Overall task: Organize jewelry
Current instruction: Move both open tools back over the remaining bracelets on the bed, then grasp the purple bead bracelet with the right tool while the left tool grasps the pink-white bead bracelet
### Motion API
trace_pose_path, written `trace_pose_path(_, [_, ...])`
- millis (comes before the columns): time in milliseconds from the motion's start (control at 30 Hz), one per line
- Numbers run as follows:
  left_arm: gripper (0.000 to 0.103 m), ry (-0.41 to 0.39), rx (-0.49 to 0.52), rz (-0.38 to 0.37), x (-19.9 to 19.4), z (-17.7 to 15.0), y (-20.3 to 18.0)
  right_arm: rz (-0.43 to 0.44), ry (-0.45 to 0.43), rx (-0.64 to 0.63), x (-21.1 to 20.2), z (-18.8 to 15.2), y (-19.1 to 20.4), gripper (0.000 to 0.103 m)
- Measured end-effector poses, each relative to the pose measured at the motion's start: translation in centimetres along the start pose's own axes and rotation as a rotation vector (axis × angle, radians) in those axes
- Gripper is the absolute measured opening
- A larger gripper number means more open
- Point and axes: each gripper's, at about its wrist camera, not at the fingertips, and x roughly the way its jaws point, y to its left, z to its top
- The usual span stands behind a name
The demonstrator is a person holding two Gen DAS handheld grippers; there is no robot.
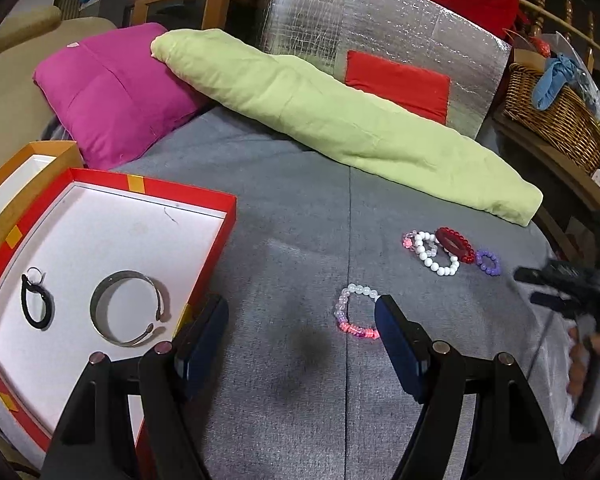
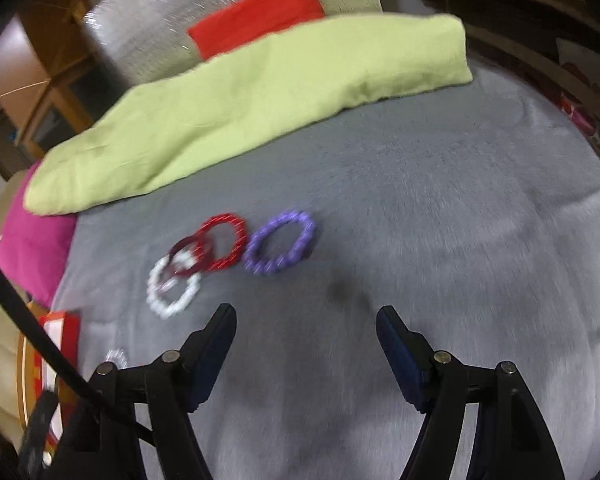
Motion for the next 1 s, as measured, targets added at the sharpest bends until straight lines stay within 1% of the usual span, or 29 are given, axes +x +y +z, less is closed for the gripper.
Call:
trace_pose_path(67, [0.076, 0.009, -0.009, -0.003, 0.2, 0.0, 0.1, -0.025, 0.017, 0.005, 1.3, 1.6, 0.2, 0.058])
trace_pose_path(100, [0.076, 0.011, -0.012, -0.004, 0.3, 0.0, 0.2, -0.038, 0.029, 0.008, 2.0, 2.4, 0.4, 0.055])
trace_pose_path(167, [0.076, 0.011, -0.016, -0.005, 0.3, 0.1, 0.3, -0.055, 0.060, 0.023, 3.4, 3.4, 0.4, 0.044])
trace_pose_path(200, [0.076, 0.012, -0.016, -0.005, 0.4, 0.1, 0.4, -0.079, 0.073, 0.019, 4.0, 3.9, 0.6, 0.042])
trace_pose_path(300, [0.076, 0.018, -0.020, -0.006, 0.5, 0.1, 0.4, -0.143, 0.081, -0.043, 4.8, 4.2, 1.7, 0.021])
trace_pose_path(333, [0.076, 0.018, -0.022, -0.008, 0.5, 0.1, 0.4, -0.158, 0.087, -0.065, 5.0, 4.1, 2.0, 0.010])
trace_pose_path(400, [0.076, 0.017, -0.021, -0.007, 0.4, 0.1, 0.4, -0.155, 0.087, -0.074, 4.6, 3.9, 2.0, 0.010])
trace_pose_path(500, [0.076, 0.012, -0.020, 0.000, 0.4, 0.1, 0.5, -0.099, 0.064, -0.060, 2.7, 2.7, 1.8, 0.010])
trace_pose_path(600, [0.076, 0.017, -0.024, 0.007, 0.5, 0.1, 0.6, -0.004, 0.025, -0.010, 0.1, 0.9, 1.5, 0.010])
trace_pose_path(700, [0.076, 0.029, -0.008, 0.011, 0.9, -0.1, 0.2, 0.120, -0.015, 0.071, -2.4, -1.1, 1.2, 0.010])
trace_pose_path(733, [0.076, 0.035, 0.004, 0.010, 1.1, -0.1, -0.1, 0.174, -0.027, 0.101, -3.3, -2.3, 1.2, 0.010])
trace_pose_path(833, [0.076, 0.080, 0.028, -0.005, 2.1, -0.1, -1.1, 0.282, -0.053, 0.165, -4.8, -5.1, 1.5, 0.010])
trace_pose_path(900, [0.076, 0.109, 0.047, -0.013, 3.0, 0.0, -2.0, 0.321, -0.076, 0.180, -5.4, -6.2, 1.7, 0.010])
trace_pose_path(1000, [0.076, 0.125, 0.083, -0.015, 4.1, 0.7, -3.4, 0.323, -0.100, 0.149, -5.8, -7.0, 2.4, 0.010])
